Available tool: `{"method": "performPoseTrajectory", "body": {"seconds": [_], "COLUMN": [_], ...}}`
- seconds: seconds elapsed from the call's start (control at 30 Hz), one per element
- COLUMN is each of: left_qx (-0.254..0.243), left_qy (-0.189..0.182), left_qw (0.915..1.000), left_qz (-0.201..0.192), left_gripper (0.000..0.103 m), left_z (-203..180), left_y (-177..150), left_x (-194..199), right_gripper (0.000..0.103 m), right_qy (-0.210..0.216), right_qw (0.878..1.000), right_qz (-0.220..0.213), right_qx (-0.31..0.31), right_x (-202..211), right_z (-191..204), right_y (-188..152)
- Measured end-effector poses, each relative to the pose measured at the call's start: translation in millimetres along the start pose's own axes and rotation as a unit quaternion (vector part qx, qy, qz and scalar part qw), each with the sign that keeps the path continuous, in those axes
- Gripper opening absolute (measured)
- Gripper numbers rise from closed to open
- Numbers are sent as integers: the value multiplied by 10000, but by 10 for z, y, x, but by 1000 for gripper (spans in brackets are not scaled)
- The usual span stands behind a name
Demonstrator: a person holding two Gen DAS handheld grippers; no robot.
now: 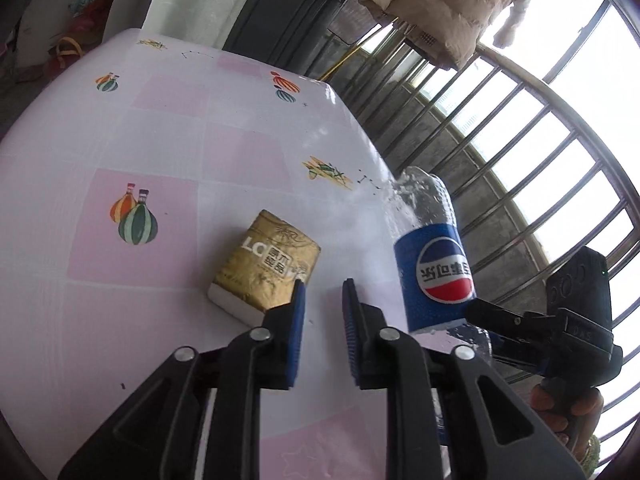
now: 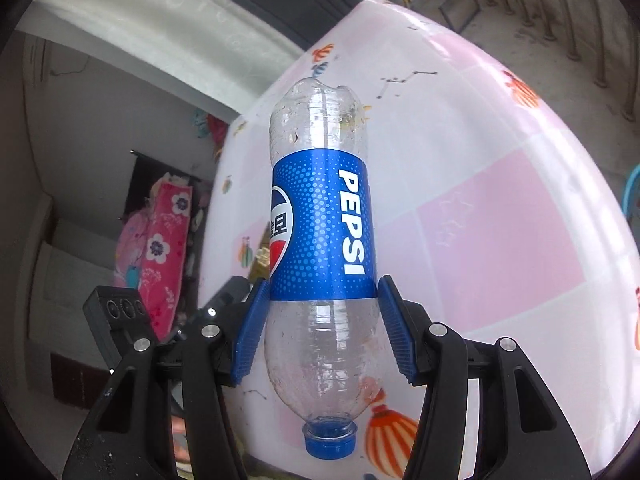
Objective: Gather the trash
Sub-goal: 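Lower the left tool onto the gold tissue pack while the right tool holds the bottle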
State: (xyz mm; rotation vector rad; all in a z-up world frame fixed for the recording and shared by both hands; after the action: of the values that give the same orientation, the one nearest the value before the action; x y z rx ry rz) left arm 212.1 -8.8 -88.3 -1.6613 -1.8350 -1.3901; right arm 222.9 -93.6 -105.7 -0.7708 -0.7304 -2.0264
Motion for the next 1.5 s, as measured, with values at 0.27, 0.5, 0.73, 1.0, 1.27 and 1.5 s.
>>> {"method": "performPoseTrajectory", "body": {"seconds": [0.27,0.5,0.73,1.0,1.27,1.5], "left_qx": [-989,-861,-601,-135,-6,-409], "left_qy": [1460,1547,1135,1024,1214,1750], "left_qw": [9840,9832,9887,9921,9898,9814], "left_qz": [240,447,774,714,749,680], "left_gripper": [64,57,56,72,96,97], "left_z": [78,222,94,175,287,232], "left_y": [143,126,-366,-943,-962,-1036], "left_x": [-309,-425,-188,272,164,95], "right_gripper": [52,52,52,54,55,56], "right_qy": [-47,-4,61,-149,-168,-104], "right_qw": [9999,10000,9996,9982,9985,9979], "right_qz": [79,35,275,521,497,622], "right_qx": [-131,-86,32,239,149,150], "right_x": [39,111,119,208,138,105], "right_z": [-211,-252,-227,-234,-212,-216], "right_y": [43,10,-171,-474,-356,-397]}}
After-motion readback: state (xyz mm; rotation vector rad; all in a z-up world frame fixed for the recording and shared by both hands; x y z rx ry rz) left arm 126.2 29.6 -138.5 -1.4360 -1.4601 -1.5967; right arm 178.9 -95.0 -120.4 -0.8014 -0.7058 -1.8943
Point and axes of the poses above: each gripper's, at about its wrist camera, not at the fingertips, and x roughly against the way its jaws point, z to its left, y to its top, the point moved 10 cm from there along -x, roughly the way its jaws point, and after that the axes turned 11 degrees about z, right-handed, at the moved point
